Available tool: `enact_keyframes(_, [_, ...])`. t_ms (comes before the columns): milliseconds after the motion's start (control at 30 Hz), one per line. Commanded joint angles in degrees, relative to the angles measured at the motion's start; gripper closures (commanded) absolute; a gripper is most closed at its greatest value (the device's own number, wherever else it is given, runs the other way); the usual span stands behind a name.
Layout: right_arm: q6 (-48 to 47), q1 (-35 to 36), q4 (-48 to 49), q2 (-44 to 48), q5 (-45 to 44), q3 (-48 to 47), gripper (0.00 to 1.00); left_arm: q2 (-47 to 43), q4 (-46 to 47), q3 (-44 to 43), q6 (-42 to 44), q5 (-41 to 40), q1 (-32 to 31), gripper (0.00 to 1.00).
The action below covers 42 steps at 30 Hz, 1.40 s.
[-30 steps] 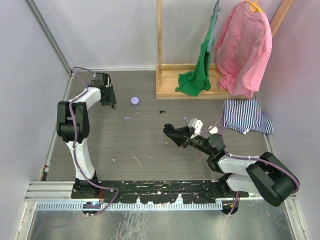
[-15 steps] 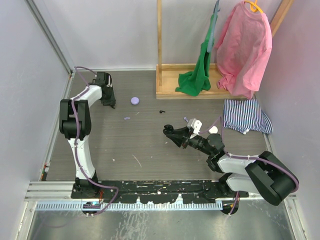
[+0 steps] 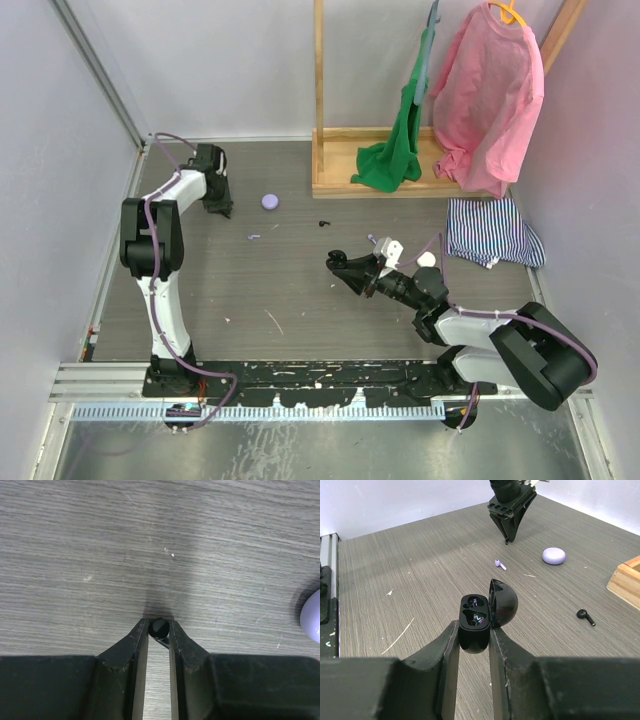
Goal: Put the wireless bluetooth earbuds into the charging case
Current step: Pick up the earbud from the center of the board, then place the earbud at the center of the board.
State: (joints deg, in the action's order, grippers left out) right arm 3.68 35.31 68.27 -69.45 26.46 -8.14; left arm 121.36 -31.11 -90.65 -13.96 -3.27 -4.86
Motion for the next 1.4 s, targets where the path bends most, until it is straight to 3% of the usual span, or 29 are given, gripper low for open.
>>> enact_keyframes(0, [-0.67, 0.38, 2.75, -0.60, 0.17, -1.79, 0.97, -2.27, -2.85, 0.23, 0.58, -0.29, -1.06, 0.80])
enact_keyframes(500, [-0.58, 0.51, 3.08, -1.84, -0.18, -1.88, 0.97, -15.70, -1.65, 10.51, 0.21, -3.97, -6.81, 0.84])
enact_keyframes(767, [-0.85, 0.71, 3.01, -2.00, -0.57, -1.95, 0.97, -23.46, -3.00, 15.80, 0.02, -7.58, -16.00, 0.84])
enact_keyframes(1067, [-1.14, 1.29, 2.92, -2.51, -0.92, -2.08, 0.97, -33.03, 1.49, 22.95, -1.66, -14.88, -26.51, 0.84])
enact_keyframes(1367, [-2.28, 1.86, 0.91, -3.37, -1.35, -3.02, 0.97, -33.94, 2.11, 28.09, -5.50, -17.26, -35.93, 0.84])
